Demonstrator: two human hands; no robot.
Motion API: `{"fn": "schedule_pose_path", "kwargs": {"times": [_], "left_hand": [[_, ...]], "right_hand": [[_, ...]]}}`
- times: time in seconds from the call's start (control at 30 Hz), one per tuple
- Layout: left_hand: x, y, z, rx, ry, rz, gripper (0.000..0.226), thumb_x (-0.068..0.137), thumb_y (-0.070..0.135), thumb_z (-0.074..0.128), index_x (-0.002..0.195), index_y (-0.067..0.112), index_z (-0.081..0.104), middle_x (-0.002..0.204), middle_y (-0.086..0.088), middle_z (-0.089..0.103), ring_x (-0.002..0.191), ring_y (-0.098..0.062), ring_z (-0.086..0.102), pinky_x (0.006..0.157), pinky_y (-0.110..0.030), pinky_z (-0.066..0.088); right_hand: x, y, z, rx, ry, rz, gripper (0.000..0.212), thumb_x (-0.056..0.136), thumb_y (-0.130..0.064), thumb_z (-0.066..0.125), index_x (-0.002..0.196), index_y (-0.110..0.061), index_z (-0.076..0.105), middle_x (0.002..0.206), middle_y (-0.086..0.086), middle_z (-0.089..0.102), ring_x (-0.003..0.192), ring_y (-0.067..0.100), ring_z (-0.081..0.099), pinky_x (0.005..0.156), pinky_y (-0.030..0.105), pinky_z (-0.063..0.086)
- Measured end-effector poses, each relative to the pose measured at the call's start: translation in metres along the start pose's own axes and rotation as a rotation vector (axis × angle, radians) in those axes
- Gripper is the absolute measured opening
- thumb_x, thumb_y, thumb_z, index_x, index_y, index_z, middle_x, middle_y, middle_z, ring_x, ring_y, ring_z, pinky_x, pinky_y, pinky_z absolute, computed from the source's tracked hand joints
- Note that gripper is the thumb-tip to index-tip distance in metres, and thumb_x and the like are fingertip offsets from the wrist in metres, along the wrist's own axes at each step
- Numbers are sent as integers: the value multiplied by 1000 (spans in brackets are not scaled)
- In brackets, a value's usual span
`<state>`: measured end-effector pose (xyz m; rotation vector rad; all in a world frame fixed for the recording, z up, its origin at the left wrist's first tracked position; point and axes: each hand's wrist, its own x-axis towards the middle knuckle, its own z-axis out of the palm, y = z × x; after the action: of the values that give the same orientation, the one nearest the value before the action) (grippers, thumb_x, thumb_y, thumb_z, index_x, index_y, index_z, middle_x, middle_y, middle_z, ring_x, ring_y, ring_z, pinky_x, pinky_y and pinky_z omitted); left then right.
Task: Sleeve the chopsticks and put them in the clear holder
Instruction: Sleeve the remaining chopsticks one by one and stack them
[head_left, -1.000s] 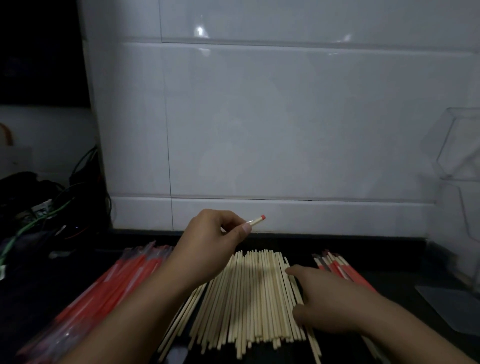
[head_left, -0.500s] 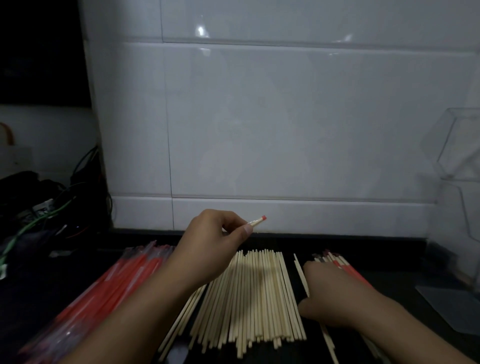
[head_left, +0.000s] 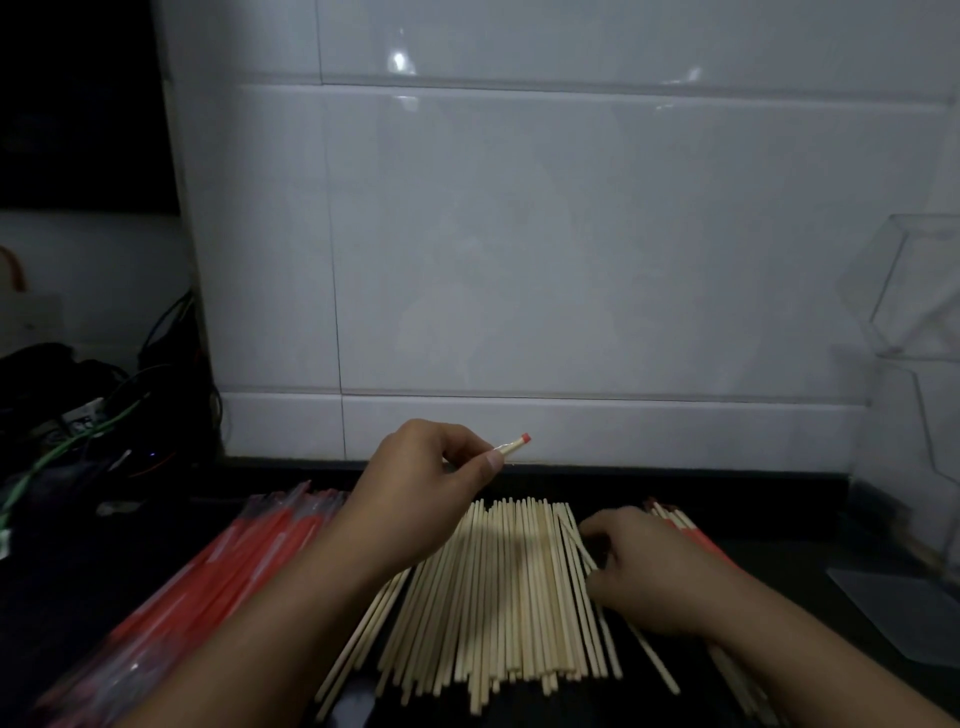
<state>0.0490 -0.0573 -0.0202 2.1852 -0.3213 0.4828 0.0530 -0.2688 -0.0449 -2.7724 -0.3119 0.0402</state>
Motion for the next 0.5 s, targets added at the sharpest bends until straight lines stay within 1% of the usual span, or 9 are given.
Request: {"fn": "schedule_pose_path", "kwargs": {"times": [0.03,0.07,0.13,0.17,0.2,0.27,0.37,0.43,0.5], "left_hand": [[0,0,0,-7,-1,-3,16,94,36,63,94,27,77,78,11,70,74,-2,62,70,-28,51],[0,0,-1,-22,-3,-7,15,94,35,64,93,28,77,78,11,70,71,-1,63,69,-27,52],[0,1,-2,-81,-10,-15,12,93,33,65,91,29,77,75,11,70,66,1,64,66,-23,50],[0,1,-2,-117,-18,-19,11,93,31,66,91,28,77,75,10,70,63,1,64,65,-22,50],[0,1,-2,-149,-30,-25,12,93,30,66,92,27,77,77,9,70,61,1,64,65,-23,50],[0,1,-2,-197,-60,-36,13,93,29,65,95,24,77,78,6,71,60,-1,64,65,-25,53],[0,1,-1,-234,-99,-42,12,94,27,65,95,21,76,75,4,71,58,-2,61,60,-23,50],[-1,1,-1,-228,-124,-41,12,94,27,65,94,22,76,73,5,72,58,-3,61,57,-22,49],[-1,2,0,-208,-149,-39,14,95,28,63,93,23,75,72,7,72,56,-2,60,55,-19,47]], "right_hand": [[2,2,-1,104,15,8,25,87,-22,60,111,-30,59,79,-13,61,65,-1,59,52,10,42],[4,3,-4,210,49,18,26,89,-20,61,113,-30,58,79,-10,64,62,1,62,54,14,46],[6,2,-11,496,166,24,17,92,-10,56,103,-19,65,71,0,68,51,10,62,53,24,51],[6,1,-15,660,231,23,20,94,-3,51,97,-14,68,66,4,68,48,13,60,51,26,49],[4,0,-19,814,288,16,26,94,2,46,93,-9,69,65,7,68,49,15,60,50,26,48],[-1,-2,-26,1041,375,-38,28,93,8,46,96,-5,70,73,11,73,58,17,66,53,24,48],[-5,-4,-29,1221,451,-124,19,91,1,59,103,-10,69,90,11,76,79,19,74,66,27,50],[-4,-4,-29,1264,533,-108,11,92,-12,62,98,-11,71,84,10,75,73,18,70,66,29,49],[-3,-3,-31,1307,615,-98,18,96,-18,58,92,-9,72,71,8,69,61,16,62,59,29,45]]}}
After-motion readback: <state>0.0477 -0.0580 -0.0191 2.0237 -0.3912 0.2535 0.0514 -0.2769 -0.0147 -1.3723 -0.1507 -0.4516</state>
